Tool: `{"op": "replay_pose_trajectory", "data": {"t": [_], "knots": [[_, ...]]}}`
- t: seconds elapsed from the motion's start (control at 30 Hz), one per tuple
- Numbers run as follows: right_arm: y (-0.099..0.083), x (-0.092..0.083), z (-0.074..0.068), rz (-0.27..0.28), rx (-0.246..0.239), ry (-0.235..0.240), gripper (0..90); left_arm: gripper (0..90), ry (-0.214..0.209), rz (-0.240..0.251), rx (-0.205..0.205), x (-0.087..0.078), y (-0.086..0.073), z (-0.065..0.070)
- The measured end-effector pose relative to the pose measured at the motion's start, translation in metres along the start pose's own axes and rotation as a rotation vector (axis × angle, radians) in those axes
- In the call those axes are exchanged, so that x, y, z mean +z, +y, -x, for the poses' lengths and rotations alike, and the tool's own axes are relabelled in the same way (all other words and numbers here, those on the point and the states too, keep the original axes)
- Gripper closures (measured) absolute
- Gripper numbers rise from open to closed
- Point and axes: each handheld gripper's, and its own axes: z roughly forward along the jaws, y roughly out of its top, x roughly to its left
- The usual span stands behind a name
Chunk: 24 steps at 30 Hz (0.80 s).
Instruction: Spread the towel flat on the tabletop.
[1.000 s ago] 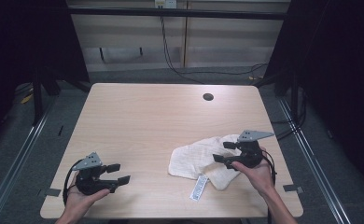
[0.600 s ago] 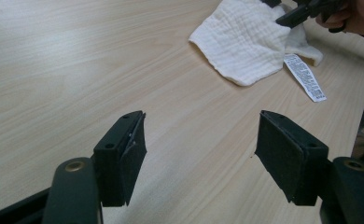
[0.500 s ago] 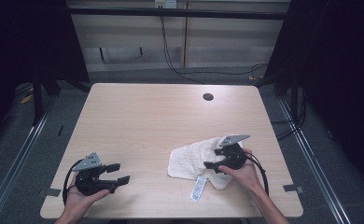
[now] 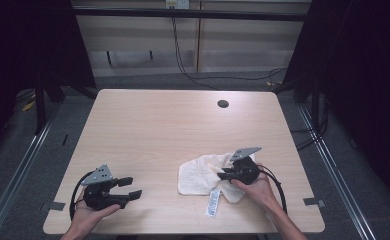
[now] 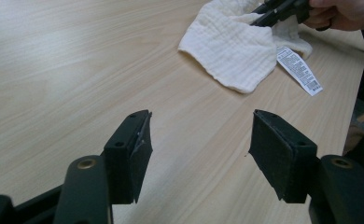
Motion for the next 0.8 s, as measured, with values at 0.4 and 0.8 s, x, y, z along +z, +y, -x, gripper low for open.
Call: {"op": "replay_pose_trajectory", "data": {"t": [0.4,0.8], "knots": [[0.011,0.014,-0.013,0.003,-0.001,0.046,77.9,38.2,0.003,-0.006,-0.013,0.003,0.000,-0.003],[0.023,0.029,-0.034,0.014,-0.026,0.121,62.8,37.5,-0.002,-0.018,-0.013,0.003,0.000,-0.003]]}}
